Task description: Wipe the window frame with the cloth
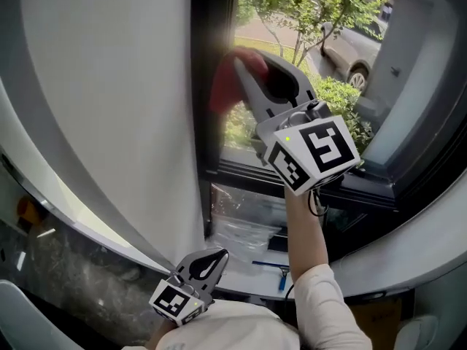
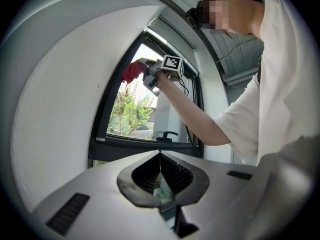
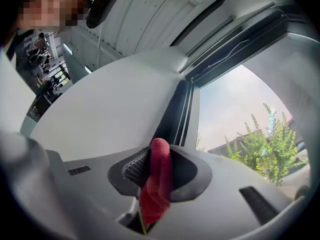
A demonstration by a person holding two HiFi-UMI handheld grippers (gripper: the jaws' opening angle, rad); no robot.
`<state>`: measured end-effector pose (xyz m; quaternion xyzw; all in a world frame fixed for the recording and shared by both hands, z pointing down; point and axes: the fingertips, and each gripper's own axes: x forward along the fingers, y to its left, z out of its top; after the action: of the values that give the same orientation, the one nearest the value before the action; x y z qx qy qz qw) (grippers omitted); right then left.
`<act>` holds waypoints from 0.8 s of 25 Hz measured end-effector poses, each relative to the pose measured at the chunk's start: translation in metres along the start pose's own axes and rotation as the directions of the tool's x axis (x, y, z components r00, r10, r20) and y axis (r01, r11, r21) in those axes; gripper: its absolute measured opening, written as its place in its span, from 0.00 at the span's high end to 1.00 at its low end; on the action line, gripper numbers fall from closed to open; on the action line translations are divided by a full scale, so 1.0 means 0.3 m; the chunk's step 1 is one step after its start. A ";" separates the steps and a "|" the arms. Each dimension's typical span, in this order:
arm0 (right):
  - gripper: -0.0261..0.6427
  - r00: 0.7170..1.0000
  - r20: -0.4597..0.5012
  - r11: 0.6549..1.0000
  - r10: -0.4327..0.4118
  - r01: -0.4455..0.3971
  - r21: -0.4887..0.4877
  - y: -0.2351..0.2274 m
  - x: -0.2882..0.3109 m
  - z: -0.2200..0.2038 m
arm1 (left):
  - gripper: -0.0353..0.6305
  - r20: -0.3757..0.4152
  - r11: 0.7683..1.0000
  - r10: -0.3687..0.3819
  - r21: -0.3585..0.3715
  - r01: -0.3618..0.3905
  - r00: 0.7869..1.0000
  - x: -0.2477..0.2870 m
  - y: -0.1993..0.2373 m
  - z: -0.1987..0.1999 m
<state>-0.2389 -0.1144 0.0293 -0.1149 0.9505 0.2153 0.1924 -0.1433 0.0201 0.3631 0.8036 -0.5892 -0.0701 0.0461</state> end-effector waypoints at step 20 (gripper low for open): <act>0.83 0.982 0.129 0.988 -0.136 0.144 -0.054 -0.045 0.103 -0.051 | 0.93 -0.024 0.998 0.055 -0.010 -0.055 0.998 -0.007 0.044 -0.021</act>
<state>-0.2675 -0.1374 0.0242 -0.1737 0.9188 0.2380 0.2627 -0.1553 0.0181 0.3716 0.7876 -0.6102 -0.0621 0.0593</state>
